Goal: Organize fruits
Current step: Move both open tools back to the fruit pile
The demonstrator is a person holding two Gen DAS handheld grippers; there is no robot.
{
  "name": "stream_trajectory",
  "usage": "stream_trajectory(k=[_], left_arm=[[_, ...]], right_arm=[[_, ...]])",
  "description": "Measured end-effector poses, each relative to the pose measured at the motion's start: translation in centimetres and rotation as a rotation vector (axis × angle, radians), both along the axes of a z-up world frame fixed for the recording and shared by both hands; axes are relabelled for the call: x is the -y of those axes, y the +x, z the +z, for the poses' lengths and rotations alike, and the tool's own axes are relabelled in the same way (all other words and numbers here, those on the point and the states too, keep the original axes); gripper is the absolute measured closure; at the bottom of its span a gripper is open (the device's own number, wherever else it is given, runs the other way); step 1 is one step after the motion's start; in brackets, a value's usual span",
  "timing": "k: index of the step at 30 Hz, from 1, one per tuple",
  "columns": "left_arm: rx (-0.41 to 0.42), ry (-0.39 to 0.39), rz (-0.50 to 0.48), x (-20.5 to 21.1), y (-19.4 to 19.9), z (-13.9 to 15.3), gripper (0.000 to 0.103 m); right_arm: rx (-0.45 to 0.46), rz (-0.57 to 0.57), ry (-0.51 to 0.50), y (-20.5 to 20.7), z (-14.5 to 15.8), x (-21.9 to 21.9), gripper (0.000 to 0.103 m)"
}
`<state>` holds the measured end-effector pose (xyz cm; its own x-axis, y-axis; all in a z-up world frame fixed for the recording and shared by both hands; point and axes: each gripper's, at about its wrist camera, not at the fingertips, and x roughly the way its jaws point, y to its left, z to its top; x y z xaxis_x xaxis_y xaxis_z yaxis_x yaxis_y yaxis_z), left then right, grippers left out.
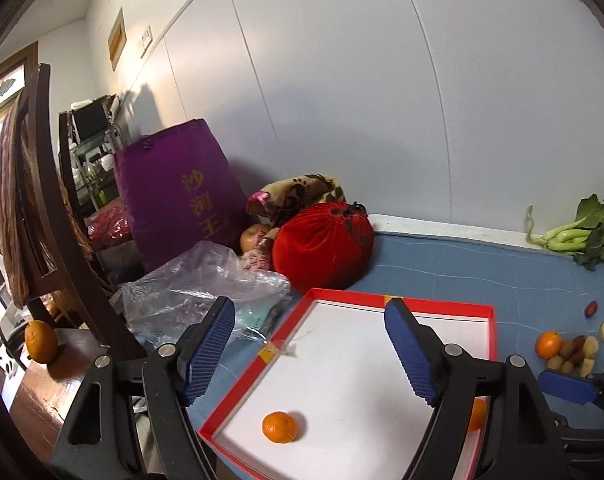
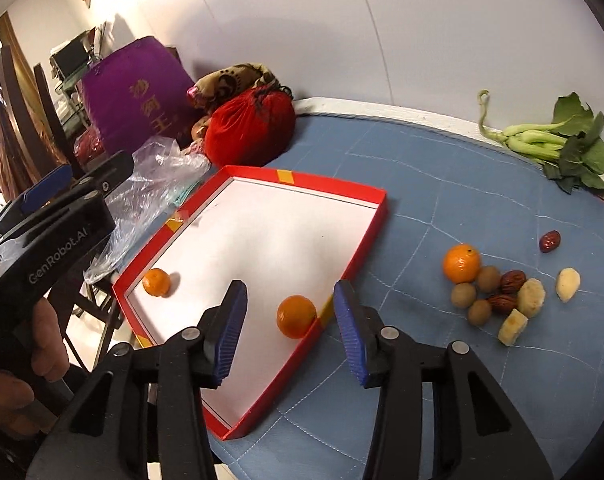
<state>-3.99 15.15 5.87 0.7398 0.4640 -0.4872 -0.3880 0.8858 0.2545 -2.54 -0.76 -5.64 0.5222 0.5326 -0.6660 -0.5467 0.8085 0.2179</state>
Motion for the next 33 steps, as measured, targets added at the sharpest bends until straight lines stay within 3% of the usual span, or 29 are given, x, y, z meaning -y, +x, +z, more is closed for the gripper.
stream_trajectory(k=[8,12,17,20,23,28,33], left_arm=[[0.001,-0.01,-0.033,1.4,0.4,0.1,0.024],[-0.039,-0.009,-0.062,2.2,1.2,-0.7,0.021],[-0.263,-0.006,-0.249,5.7,3.3,-4.7,0.021],[-0.372,-0.039,-0.351,8.0,3.9,-6.8,0.021],[-0.391,-0.04,-0.419,10.1,3.9,-7.4,0.021],[-0.453,-0.117,-0.476,12.1,5.5,-8.3,0.021],[-0.48,-0.049,-0.481,13.6,8.4,-9.2,0.021]], right_arm=[[0.012,-0.019,0.001,-0.3,0.4,1.2,0.059],[0.026,-0.04,-0.01,-0.2,0.6,2.2,0.059],[0.03,-0.187,0.006,1.5,1.6,7.1,0.059],[-0.075,-0.375,0.073,4.2,1.9,13.1,0.059],[-0.2,-0.504,0.119,6.1,0.9,17.6,0.059],[-0.368,-0.508,0.17,7.6,-1.5,18.6,0.059],[-0.408,-0.534,0.155,9.0,-3.0,18.1,0.059]])
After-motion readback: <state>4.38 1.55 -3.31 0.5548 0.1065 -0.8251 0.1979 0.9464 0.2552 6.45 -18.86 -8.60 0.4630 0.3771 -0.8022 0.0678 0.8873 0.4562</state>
